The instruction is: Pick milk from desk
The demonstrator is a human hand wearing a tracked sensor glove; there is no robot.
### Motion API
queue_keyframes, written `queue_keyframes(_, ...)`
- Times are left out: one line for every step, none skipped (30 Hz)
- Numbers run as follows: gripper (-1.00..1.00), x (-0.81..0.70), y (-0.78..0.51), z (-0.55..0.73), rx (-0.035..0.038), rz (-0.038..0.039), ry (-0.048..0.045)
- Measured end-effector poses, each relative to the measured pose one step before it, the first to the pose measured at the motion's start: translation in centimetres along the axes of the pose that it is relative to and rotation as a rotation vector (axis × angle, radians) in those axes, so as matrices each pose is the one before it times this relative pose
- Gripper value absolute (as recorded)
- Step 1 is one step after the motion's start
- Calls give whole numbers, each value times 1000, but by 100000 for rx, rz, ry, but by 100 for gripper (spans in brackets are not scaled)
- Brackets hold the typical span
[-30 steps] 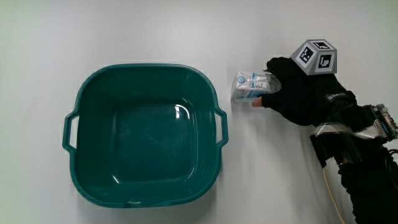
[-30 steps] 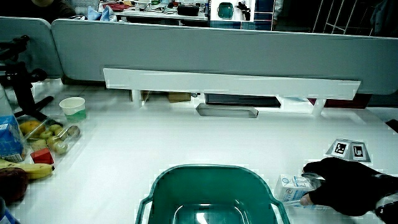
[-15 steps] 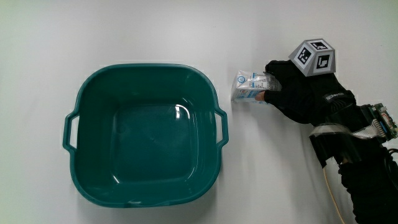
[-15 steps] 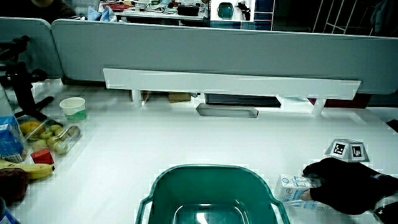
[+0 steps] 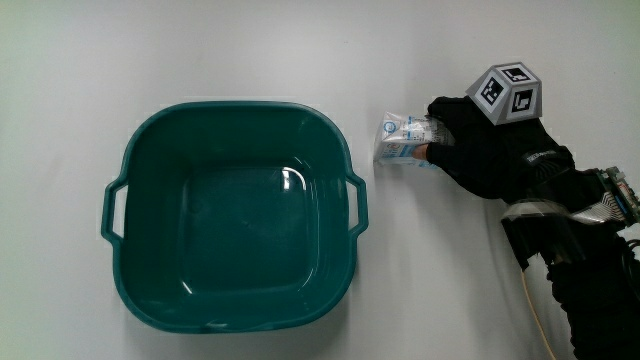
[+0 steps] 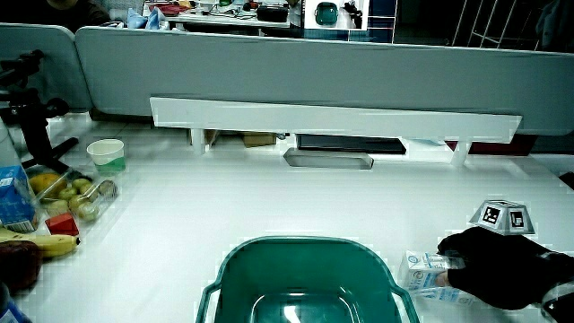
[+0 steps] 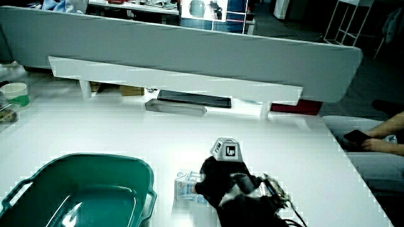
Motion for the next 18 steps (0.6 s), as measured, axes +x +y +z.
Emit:
queue_keyframes(100,-61,-109,97,395,-16,-12)
queue_keyframes(100,145,74,39,1207,-1109,-1965)
queue_keyframes(100,79,51,9,-598,-293,93)
queue_keyframes(100,-223,-236,238,59,908,545)
queue_keyframes(100,29,-16,25,153,313,-349)
queue_keyframes(100,-5,-80,116,498,220,17)
queue_keyframes(100,94,-1,40,-367,-216,490)
queue_keyframes(100,-94,-222,222,1107,197,141)
queue_keyframes(100,-26,-132,154,391,456,-95)
queue_keyframes(100,214,65,-18,-93,-234,132)
queue_keyframes(100,-241,-332,367,336,803,1136)
queue_keyframes(100,-49,-160,191,656,512,-587)
queue_keyframes(100,-1,-123,184,513,-69,-448)
queue_keyframes(100,-177,-256,357,1552,222,-834)
queue_keyframes(100,-143,-211,306,194,661,594)
queue_keyframes(100,-396,-393,468,640,1693,1437)
queue_keyframes(100,104,-34,95,875,-201,-643)
queue_keyframes(100,-17,-172,215,718,83,267)
